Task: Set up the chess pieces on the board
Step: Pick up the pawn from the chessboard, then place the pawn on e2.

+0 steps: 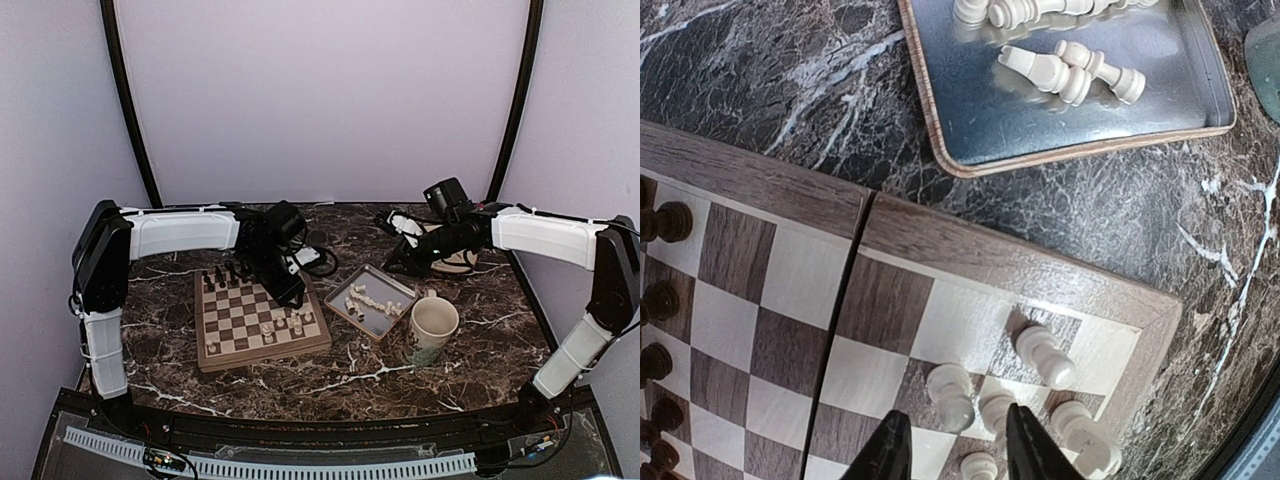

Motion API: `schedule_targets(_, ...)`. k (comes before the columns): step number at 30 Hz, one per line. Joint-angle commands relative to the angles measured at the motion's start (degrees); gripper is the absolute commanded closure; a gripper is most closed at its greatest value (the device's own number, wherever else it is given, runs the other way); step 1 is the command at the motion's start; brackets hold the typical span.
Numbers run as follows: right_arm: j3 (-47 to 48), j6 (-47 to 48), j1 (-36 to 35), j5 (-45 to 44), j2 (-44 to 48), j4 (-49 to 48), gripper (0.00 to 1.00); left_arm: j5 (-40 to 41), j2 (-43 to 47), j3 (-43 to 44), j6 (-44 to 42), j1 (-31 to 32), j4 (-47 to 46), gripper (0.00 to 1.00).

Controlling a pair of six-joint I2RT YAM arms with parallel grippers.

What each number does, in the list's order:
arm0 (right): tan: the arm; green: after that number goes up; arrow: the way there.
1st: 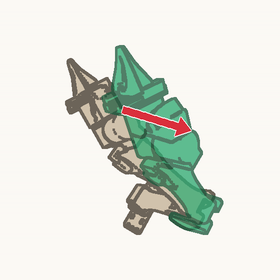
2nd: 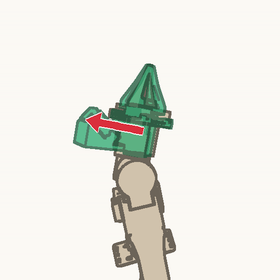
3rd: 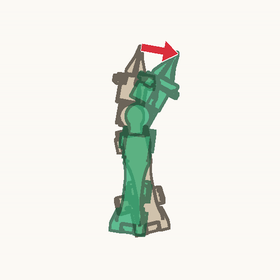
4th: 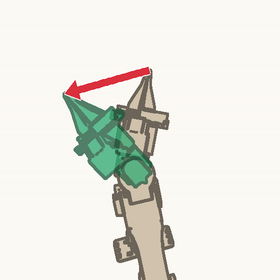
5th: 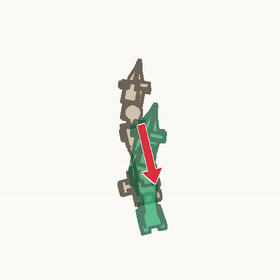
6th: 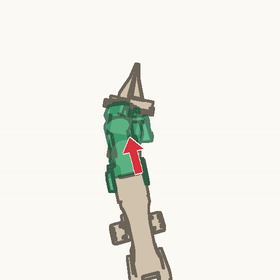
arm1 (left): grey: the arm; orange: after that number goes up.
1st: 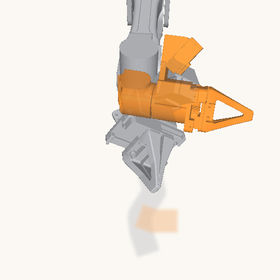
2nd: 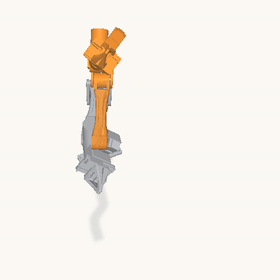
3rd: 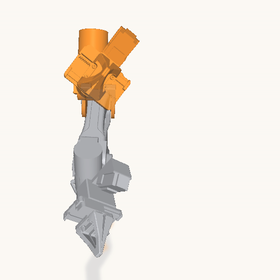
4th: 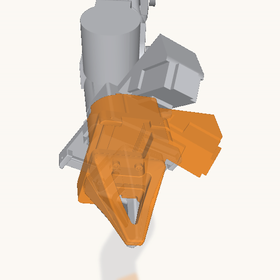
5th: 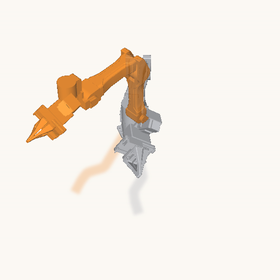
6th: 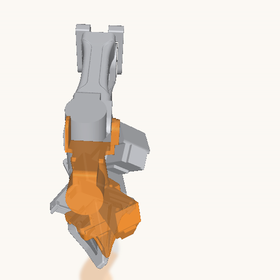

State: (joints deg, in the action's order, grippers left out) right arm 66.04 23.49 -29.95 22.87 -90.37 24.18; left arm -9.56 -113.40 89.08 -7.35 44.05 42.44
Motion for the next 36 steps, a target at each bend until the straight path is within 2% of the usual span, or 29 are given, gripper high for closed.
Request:
schedule_targets(1, -1.5, 0.5, 0.3, 0.3, 0.0, -1.3, 0.75, 0.4, -0.9, 1.7, -0.7, 0.2, 1.7, 0.66)
schedule_targets(7, -1.4, 0.6, 0.3, 0.2, -0.2, -1.2, 0.75, 1.2, -2.3, 2.1, -0.3, 0.2, 1.4, 0.74)
schedule_targets(17, -1.5, 0.8, 0.3, 0.0, -0.3, -1.2, 0.75, 3.2, -2.0, 3.7, 0.2, 0.2, 2.0, 0.91)
schedule_targets(22, -1.6, 0.9, 0.2, 0.1, -0.3, -1.1, 0.75, 7.1, 1.7, 3.0, -0.4, 0.0, 4.1, 0.93)
schedule_targets(26, -1.8, 0.9, 0.2, 0.0, -0.1, -1.2, 0.75, 7.9, 6.9, -1.1, -0.1, -1.8, 5.2, 0.93)
schedule_targets(36, -1.8, 1.1, 0.2, 0.6, -0.6, -1.3, 0.75, 4.0, 15.4, -13.4, 2.9, -2.7, 6.9, 0.93)
